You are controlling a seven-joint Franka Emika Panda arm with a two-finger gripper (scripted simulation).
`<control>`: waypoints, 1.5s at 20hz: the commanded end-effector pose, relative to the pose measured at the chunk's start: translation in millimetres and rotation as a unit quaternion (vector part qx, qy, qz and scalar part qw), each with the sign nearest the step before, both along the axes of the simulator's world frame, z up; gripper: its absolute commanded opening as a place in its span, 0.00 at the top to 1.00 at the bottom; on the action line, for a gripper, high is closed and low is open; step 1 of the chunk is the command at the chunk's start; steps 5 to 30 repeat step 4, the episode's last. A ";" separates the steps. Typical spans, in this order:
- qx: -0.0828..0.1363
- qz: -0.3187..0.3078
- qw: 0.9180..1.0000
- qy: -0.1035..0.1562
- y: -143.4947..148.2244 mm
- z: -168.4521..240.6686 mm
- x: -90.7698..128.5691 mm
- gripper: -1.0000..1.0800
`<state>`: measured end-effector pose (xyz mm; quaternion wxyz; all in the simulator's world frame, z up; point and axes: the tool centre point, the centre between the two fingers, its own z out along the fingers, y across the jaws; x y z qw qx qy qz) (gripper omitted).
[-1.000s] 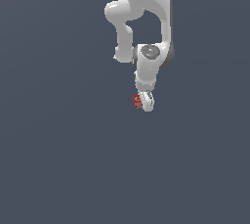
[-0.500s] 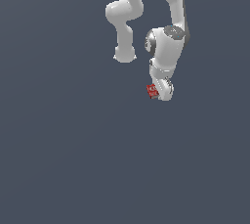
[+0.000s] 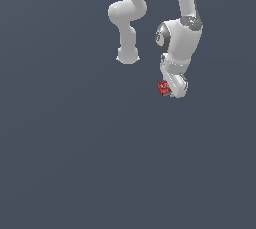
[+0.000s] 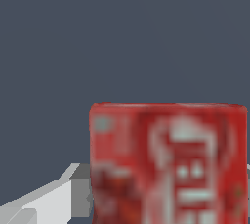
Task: Pick up the object and move it to a goal position.
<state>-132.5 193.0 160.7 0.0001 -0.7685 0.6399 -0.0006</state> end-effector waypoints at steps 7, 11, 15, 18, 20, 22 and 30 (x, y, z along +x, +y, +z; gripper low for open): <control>0.000 0.000 1.000 0.000 0.2 -0.2 0.7 1.00; 0.000 0.000 1.000 0.000 0.2 -0.2 0.7 1.00; 0.000 0.000 1.000 0.000 0.2 -0.2 0.7 1.00; 0.000 0.000 1.000 0.000 0.2 -0.2 0.7 1.00; 0.000 0.000 1.000 0.000 0.2 -0.2 0.7 1.00; 0.000 0.000 1.000 0.000 0.2 -0.2 0.7 1.00; 0.000 0.000 1.000 0.000 0.2 -0.2 0.7 1.00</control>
